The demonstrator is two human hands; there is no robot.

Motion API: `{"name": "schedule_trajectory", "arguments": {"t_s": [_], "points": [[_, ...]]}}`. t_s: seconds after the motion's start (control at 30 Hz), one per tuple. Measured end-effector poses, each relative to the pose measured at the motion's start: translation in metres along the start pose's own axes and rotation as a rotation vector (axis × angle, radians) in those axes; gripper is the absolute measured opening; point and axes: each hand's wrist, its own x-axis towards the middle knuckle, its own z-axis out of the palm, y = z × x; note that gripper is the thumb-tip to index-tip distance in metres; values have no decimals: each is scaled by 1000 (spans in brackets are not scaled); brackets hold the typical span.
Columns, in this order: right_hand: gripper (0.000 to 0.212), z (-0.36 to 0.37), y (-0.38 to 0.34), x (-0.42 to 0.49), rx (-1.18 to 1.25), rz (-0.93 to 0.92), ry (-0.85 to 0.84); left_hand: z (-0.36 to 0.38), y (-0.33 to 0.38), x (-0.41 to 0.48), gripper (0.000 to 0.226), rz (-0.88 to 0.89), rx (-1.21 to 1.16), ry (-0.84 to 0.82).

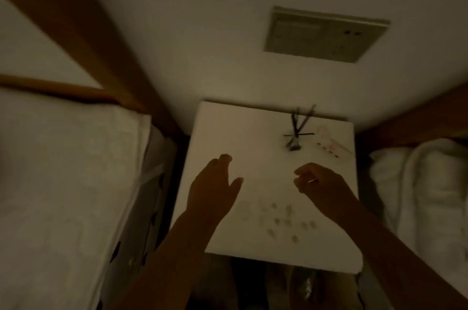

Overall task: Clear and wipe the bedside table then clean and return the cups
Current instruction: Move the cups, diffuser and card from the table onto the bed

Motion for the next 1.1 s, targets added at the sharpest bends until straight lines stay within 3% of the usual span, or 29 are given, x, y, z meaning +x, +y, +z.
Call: {"name": "schedule_trajectory", "arguments": {"t_s": [0.07,0.17,0.23,0.3,0.4,0.47,0.53,0.67,0.77,0.93,1.1], "points": [[12,-16,27,10,69,90,59,18,21,21,56,77,-13,-20],[23,-35,65,25,121,244,311,49,48,52,74,135,-75,-54],[39,-41,79,35,194,261,470,66,59,69,88,154,-110,-69],[53,-46,88,48,307,219,525,82,68,85,102,143,-160,-89],[59,-44,95,68,479,105,451,104,81,106,108,177,-136,-68],[47,-37,95,77,533,19,360,116,84,113,102,230,-84,-21],[36,-32,93,86,452,-34,317,124,86,115,84,276,-60,61],[45,-27,85,97,293,-73,329,125,82,114,43,276,-127,114],[35,-22,66,96,261,-106,291,110,60,105,35,198,-238,112],[17,17,-3,91,270,-210,95,53,-13,62,46,-37,-518,241],[19,90,-95,85,163,-359,-161,-5,-104,6,35,-296,-484,372]]}}
